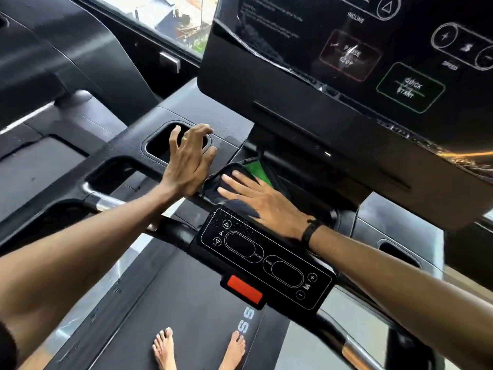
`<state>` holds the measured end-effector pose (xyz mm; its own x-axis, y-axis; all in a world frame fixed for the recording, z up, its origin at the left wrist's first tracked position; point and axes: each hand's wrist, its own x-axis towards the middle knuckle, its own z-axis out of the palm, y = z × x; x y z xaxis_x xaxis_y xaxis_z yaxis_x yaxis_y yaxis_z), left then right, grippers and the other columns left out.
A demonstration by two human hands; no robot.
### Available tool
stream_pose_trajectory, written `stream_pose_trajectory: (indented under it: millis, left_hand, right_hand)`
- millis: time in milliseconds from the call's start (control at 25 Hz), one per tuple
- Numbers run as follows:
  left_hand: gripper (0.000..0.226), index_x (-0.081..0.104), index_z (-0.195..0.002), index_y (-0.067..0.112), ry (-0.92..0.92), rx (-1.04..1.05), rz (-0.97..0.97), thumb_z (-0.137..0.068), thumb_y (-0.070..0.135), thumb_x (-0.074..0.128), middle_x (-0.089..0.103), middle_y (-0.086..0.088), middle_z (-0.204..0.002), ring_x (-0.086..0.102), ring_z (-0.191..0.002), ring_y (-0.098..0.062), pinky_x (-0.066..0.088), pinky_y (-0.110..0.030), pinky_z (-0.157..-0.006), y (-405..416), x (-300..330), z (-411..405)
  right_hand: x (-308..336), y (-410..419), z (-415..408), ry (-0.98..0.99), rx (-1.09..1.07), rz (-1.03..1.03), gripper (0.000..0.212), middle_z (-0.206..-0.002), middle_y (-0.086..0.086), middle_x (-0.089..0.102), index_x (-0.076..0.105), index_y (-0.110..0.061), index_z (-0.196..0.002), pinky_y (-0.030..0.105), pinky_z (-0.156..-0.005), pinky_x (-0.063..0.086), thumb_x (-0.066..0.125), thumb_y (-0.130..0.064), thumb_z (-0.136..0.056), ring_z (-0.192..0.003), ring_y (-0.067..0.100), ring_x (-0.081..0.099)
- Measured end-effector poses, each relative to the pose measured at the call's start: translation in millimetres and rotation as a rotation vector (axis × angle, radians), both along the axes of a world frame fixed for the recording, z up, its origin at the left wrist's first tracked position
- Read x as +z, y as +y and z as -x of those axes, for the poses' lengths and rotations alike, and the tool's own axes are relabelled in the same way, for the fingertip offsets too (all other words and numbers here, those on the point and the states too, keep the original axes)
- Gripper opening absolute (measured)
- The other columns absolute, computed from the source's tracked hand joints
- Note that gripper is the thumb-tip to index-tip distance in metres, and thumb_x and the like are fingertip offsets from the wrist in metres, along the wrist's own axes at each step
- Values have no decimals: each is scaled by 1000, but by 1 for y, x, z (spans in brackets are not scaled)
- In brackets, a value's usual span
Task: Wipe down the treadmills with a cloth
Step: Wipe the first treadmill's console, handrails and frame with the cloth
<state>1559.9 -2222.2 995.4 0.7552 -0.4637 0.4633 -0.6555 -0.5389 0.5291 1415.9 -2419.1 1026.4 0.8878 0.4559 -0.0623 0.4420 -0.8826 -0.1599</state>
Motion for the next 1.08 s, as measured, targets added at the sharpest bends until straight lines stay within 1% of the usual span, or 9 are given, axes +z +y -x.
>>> stream_pose_trajectory:
  millis: [120, 280, 520, 640, 720, 800, 880, 960, 1080]
  left_hand:
    - [55, 46, -132, 11, -88, -69, -137, -99, 47, 22, 43, -5, -145, 47, -132, -20, 9, -53, -118, -2, -1, 4]
    - [58, 46, -132, 11, -90, -97, -183, -99, 52, 20, 41, -5, -147, 45, -134, -20, 9, -51, -118, -4, -2, 4]
    - [57, 47, -131, 8, -68, -113, -143, -99, 48, 24, 43, -5, -144, 50, -128, -21, 6, -46, -118, -6, 2, 3]
    - [57, 47, -132, 8, -64, -109, -154, -99, 49, 23, 41, -6, -146, 49, -130, -22, 4, -46, -118, -4, 3, 4]
    - [56, 45, -133, 10, -66, -95, -171, -99, 49, 23, 40, -6, -147, 50, -128, -22, 6, -48, -118, -2, 4, 5]
    - [55, 43, -134, 11, -54, -83, -183, -99, 48, 22, 39, -6, -147, 49, -129, -23, 6, -50, -118, -1, 5, 6]
    - [54, 42, -134, 12, -56, -76, -203, -99, 47, 21, 39, -7, -147, 48, -130, -24, 7, -51, -117, -1, 5, 7]
    - [54, 41, -134, 12, -69, -78, -226, -99, 47, 20, 38, -9, -148, 48, -131, -25, 7, -52, -116, 0, 5, 6]
    - [57, 39, -136, 12, -83, -93, -257, -99, 49, 18, 35, -10, -151, 44, -134, -25, 5, -51, -116, 1, 4, 7]
  right_hand:
    - [-4, -66, 72, -2, -207, 24, 63, -167, -5, 11, 21, -31, -157, 54, -121, 19, 39, -49, -99, -155, 16, 4]
    - [8, -119, 153, 13, -342, 54, 69, -168, -9, 7, 13, -35, -159, 55, -120, 23, 36, -60, -99, -155, 18, 4]
    - [-3, -83, 65, -18, -400, 178, 76, -167, -3, -8, 12, -27, -160, 42, -123, 0, 25, -66, -96, -154, 17, -11]
    - [-6, -54, 15, -13, -329, 124, 72, -167, -1, -3, 16, -25, -159, 36, -122, -9, 26, -59, -97, -154, 18, -9]
    - [-5, -33, -7, 68, -376, -35, 67, -167, -2, 5, 25, -23, -157, 35, -122, -8, 34, -51, -97, -154, 16, -4]
    - [14, -13, -12, 184, -522, -393, 56, -163, -2, 24, 42, -20, -150, 33, -124, 3, 44, -37, -97, -152, 12, 15]
    - [36, -3, 8, 277, -676, -784, 34, -129, -8, 66, 68, -14, -119, 27, -108, 36, 50, -29, -95, -119, -2, 55]
    - [56, -1, 46, 333, -837, -1016, 25, -73, -20, 71, 67, -16, -82, 17, -76, 43, 50, -27, -95, -69, -10, 60]
    - [78, -10, 109, 297, -1075, -1351, 30, -74, -3, 74, 71, -12, -82, 22, -75, 47, 52, -30, -96, -68, 6, 66]
